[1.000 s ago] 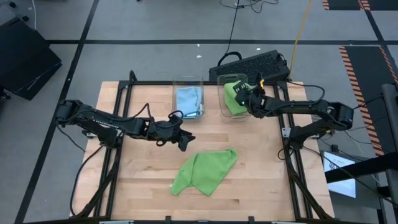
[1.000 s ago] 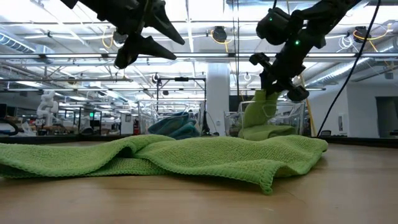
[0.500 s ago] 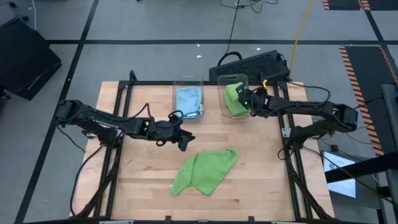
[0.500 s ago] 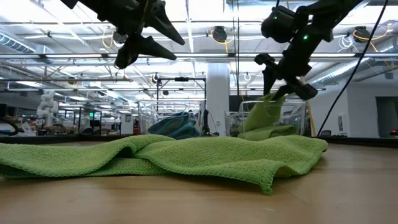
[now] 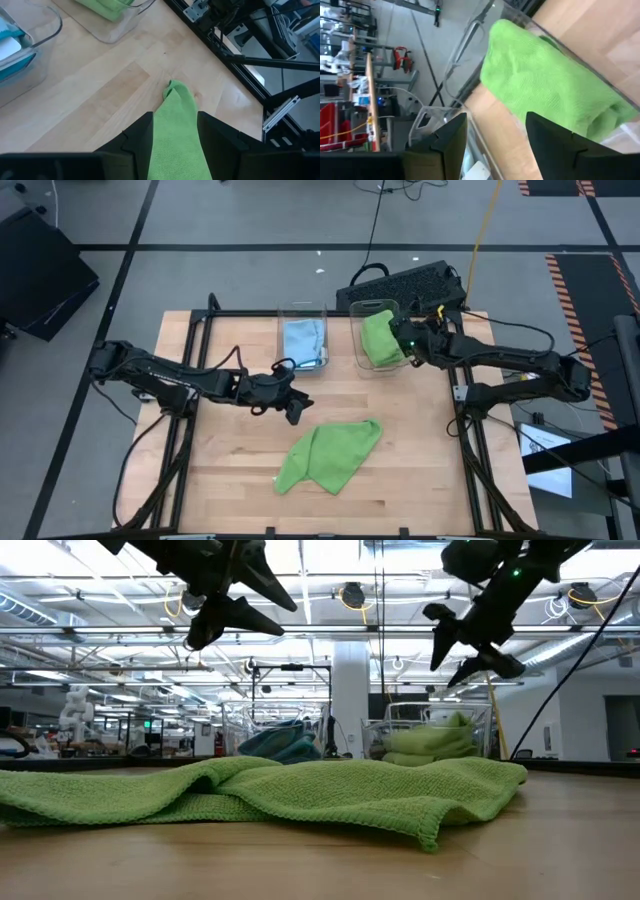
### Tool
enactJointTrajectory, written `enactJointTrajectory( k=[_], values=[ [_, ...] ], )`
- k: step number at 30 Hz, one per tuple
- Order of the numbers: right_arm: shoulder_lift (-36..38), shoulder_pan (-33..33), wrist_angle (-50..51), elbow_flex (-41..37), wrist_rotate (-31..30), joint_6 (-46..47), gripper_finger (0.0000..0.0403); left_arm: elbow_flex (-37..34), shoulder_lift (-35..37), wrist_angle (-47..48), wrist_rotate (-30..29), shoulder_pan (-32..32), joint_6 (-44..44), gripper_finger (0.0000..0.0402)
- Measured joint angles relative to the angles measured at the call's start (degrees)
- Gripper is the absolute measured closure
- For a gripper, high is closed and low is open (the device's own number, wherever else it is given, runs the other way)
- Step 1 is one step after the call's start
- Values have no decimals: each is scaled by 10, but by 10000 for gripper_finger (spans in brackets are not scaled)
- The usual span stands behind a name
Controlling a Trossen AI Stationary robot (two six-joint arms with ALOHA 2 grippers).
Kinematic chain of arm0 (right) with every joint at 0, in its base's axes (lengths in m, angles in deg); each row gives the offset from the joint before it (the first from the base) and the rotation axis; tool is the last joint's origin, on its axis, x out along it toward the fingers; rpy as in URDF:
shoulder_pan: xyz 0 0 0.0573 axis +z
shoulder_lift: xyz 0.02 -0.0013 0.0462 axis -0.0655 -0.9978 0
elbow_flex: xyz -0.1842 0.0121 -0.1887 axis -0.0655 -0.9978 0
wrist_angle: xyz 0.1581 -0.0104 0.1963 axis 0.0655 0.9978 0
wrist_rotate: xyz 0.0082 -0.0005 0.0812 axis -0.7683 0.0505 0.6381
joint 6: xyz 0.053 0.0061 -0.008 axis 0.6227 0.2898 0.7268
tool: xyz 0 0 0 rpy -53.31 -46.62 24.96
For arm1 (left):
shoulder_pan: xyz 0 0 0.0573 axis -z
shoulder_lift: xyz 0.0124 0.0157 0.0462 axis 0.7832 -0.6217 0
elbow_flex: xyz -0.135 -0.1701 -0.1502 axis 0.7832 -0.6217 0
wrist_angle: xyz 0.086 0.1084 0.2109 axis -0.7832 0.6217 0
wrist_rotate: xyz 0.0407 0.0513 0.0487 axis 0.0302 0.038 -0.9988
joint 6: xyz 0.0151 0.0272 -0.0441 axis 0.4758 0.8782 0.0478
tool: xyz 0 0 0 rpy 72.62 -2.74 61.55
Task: Fold microfiber towels
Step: Stack the folded green microfiber towel on top of the other green microfiber towel in the right transparent bin
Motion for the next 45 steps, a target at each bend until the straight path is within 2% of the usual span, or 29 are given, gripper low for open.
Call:
enactJointTrajectory(
  k=[4,7,10,14,18,24,27,31,33,39,45],
  values=[
    [32,0,-1,0,18,-17,206,0,0,0,0,1,11,245],
    [57,-3,-47,0,32,-99,207,0,0,-1,0,1,21,245],
    [70,-25,-107,1,78,-185,218,0,0,-2,0,1,21,245],
    [58,-83,-143,1,199,-245,252,0,0,0,-1,1,21,245],
    [11,-148,-114,46,335,-343,290,0,0,14,-3,1,12,245],
    [-112,-225,0,183,529,-589,340,0,0,28,-5,1,-9,245],
    [-178,-242,110,259,581,-754,364,0,0,29,-6,1,0,245],
    [-254,-245,264,332,574,-991,396,0,0,51,-18,1,2,245],
    [-283,-245,330,347,544,-1061,400,0,0,68,-20,1,3,245],
    [-345,-244,456,348,442,-1143,401,0,-19,92,-21,2,37,245],
    [-377,-244,439,348,394,-1172,402,0,-48,88,-21,1,44,244]
  ],
)
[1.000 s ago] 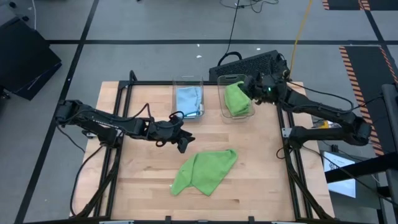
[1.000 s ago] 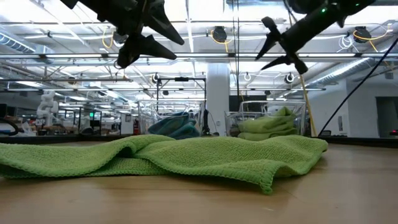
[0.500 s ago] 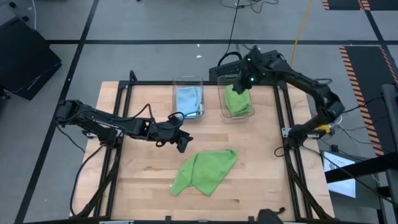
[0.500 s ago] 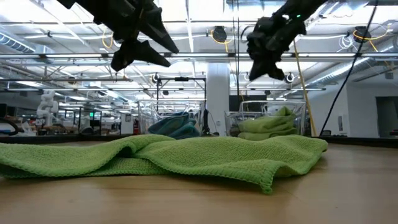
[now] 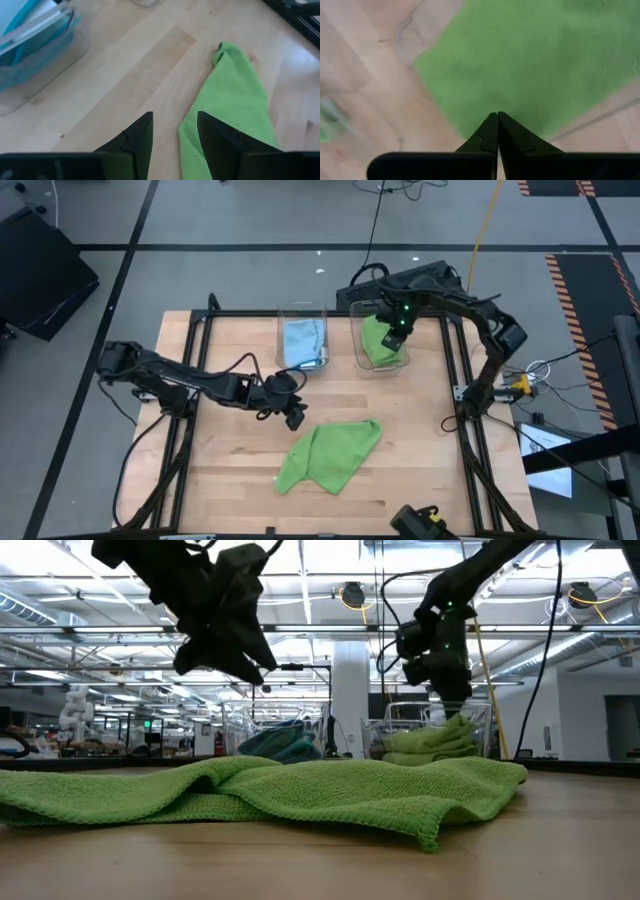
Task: Fold microfiber towels
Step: Stack the folded green microfiber towel on top of the other green microfiber towel in the right transparent bin, then fold the green microfiber towel
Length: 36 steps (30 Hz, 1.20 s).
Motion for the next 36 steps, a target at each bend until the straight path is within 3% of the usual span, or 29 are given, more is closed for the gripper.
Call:
enactJointTrajectory(
  k=[18,25,33,36],
  values=[
    [-64,12,-22,-10,-22,3,403,-1,-34,-1,-10,-2,24,244],
    [19,12,-18,-10,-22,9,403,1,-43,-42,15,-2,38,244],
    [139,20,-19,-10,-19,91,403,1,-43,-39,67,14,38,244],
    [183,32,-19,-10,10,132,403,1,-43,-40,92,42,56,241]
  ],
)
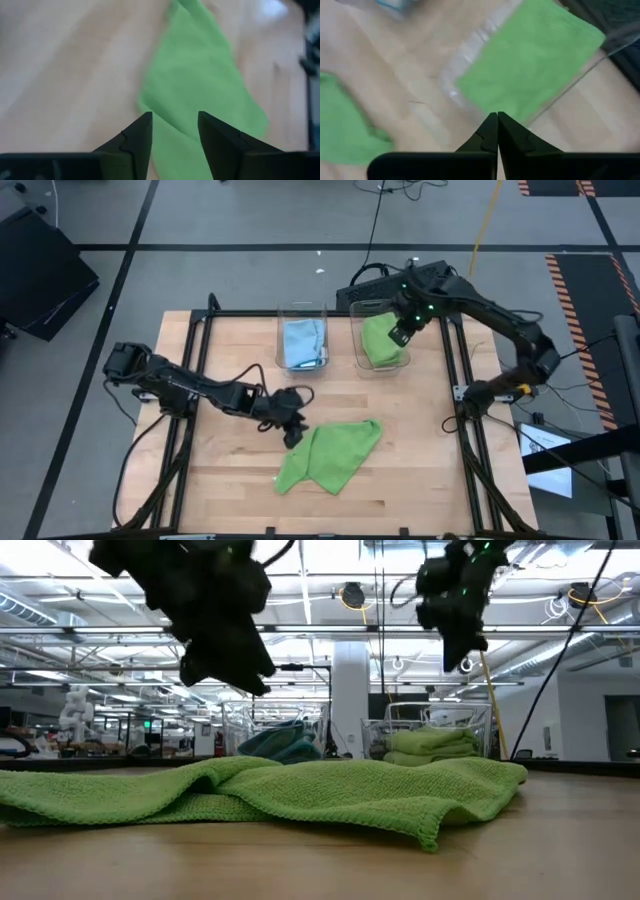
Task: Fold microfiber towels
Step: Fold the green microfiber towel
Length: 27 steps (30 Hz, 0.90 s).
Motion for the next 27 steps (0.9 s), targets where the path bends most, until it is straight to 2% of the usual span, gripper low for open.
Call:
enactJointTrajectory(
  k=[5,9,12,19,27],
  values=[
    [64,43,-1,0,20,99,403,0,0,18,13,89,29,201],
    [106,94,-5,0,18,177,403,0,0,51,-9,172,50,160],
    [126,138,-5,0,15,230,403,0,0,53,-10,222,53,145],
    [140,229,-29,0,7,317,403,0,-36,38,-37,297,77,156],
    [137,294,-104,0,-20,371,403,-1,-100,-42,-102,315,125,179]
  ],
)
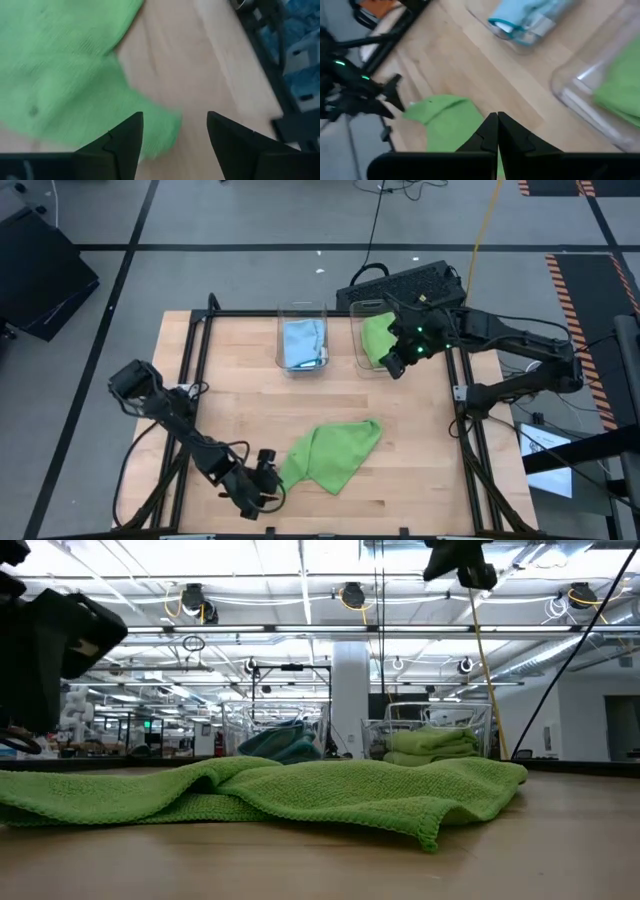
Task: Fold microfiber towels
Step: Fold the green microfiber towel
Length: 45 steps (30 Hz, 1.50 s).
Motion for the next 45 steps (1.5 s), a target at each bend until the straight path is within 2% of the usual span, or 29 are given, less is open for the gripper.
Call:
enactJointTrajectory(
  k=[4,11,17,20,21,27,33,37,40,45],
  values=[
    [0,18,-7,0,2,33,403,0,-21,-37,7,-3,15,194],
    [2,52,-7,0,3,60,403,0,-47,-35,-3,-2,49,238],
    [2,67,-7,0,3,75,403,1,-52,-23,-33,-5,63,321],
    [2,73,-7,0,3,84,403,9,-37,8,-27,-11,62,382],
    [2,74,-9,0,3,85,403,14,-29,17,-21,-15,56,390],
    [2,85,-65,0,-29,79,403,27,55,72,-37,-44,41,397],
    [-8,87,-167,0,-39,38,399,28,160,75,-51,-97,27,397],
    [-23,87,-206,0,-8,8,372,28,225,74,-44,-138,-1,397],
    [-41,87,-225,0,28,-14,341,28,266,63,-11,-172,-37,397],
    [-77,88,-254,0,86,-45,290,28,329,-7,-4,-220,-111,396]
  ],
)
